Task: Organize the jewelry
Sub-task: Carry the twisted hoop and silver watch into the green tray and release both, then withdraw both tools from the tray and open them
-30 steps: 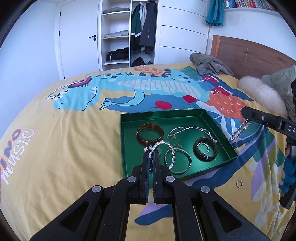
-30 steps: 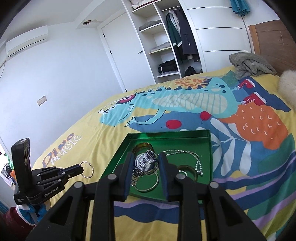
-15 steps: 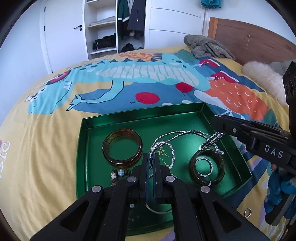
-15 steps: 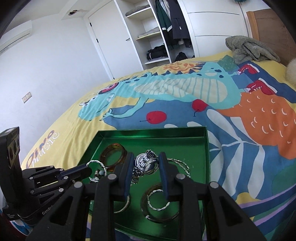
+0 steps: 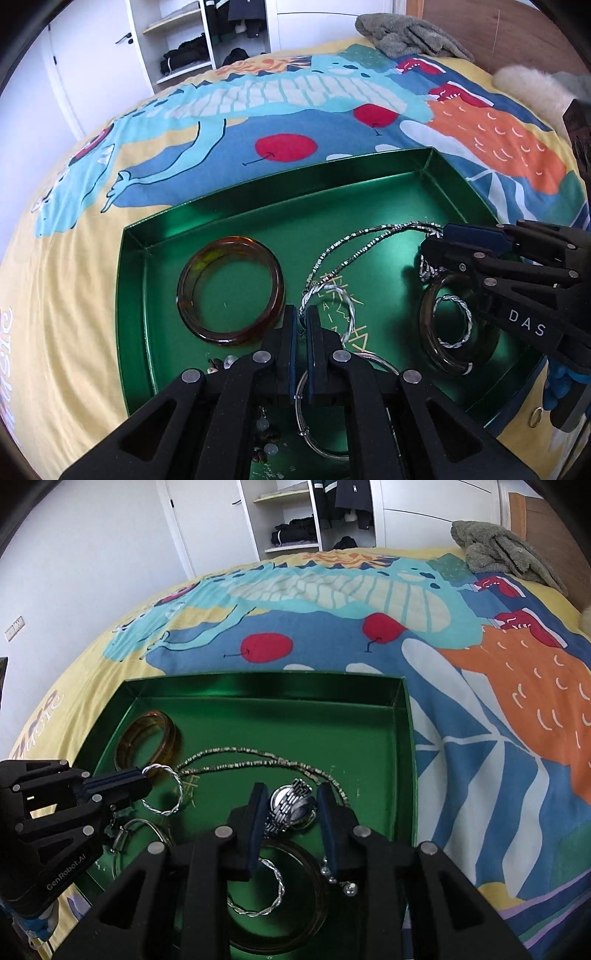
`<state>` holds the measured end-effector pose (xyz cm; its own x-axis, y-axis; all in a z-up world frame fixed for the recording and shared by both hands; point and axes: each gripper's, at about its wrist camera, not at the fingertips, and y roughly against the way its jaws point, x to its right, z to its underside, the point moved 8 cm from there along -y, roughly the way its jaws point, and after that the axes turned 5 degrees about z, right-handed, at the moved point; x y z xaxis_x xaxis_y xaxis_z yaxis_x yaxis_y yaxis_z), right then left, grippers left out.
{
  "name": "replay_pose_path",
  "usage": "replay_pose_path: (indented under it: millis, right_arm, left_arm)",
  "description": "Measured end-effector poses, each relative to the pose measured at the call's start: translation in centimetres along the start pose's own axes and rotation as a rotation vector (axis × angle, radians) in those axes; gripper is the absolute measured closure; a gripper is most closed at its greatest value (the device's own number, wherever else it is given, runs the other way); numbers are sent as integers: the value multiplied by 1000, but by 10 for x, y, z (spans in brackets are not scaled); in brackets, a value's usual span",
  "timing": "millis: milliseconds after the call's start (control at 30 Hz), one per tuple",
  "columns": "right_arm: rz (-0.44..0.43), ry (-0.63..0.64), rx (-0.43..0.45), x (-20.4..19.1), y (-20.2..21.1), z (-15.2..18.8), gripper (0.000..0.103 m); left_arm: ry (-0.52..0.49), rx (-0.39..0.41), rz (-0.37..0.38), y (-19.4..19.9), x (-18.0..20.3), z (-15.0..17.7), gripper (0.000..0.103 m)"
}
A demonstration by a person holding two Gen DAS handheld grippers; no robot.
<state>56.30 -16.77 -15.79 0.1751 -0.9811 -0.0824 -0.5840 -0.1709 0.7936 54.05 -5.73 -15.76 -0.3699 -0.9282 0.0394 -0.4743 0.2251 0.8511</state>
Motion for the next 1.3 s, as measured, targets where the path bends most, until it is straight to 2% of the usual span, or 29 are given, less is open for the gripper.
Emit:
replay_pose_path:
  millis: [67, 200, 433, 567, 900, 1067, 1300]
  right_arm:
    - [-2, 10, 8, 1, 4, 1, 77]
    - [-26, 5, 58, 7, 31, -3, 71]
    - [-44, -9, 170, 23, 105, -7, 71]
    - [-41, -5, 222, 33, 154, 3, 71]
    - [-47, -15, 288, 41, 257, 65, 71]
    - [-41, -47, 321, 44, 297, 94, 71]
    - [-46, -41, 362, 33, 348, 130, 71]
  left_arm:
    - [5, 21, 15, 9, -2, -1, 97]
    - [13, 69, 14, 34, -9, 0, 80]
    - [50, 169, -38, 103, -35, 14, 78]
    - [81, 218, -68, 147, -49, 29, 77]
    - [113, 302, -158, 250, -53, 95, 76]
    - [123, 327, -168, 283, -41, 133, 73]
    - [139, 348, -150, 311, -17, 185, 72]
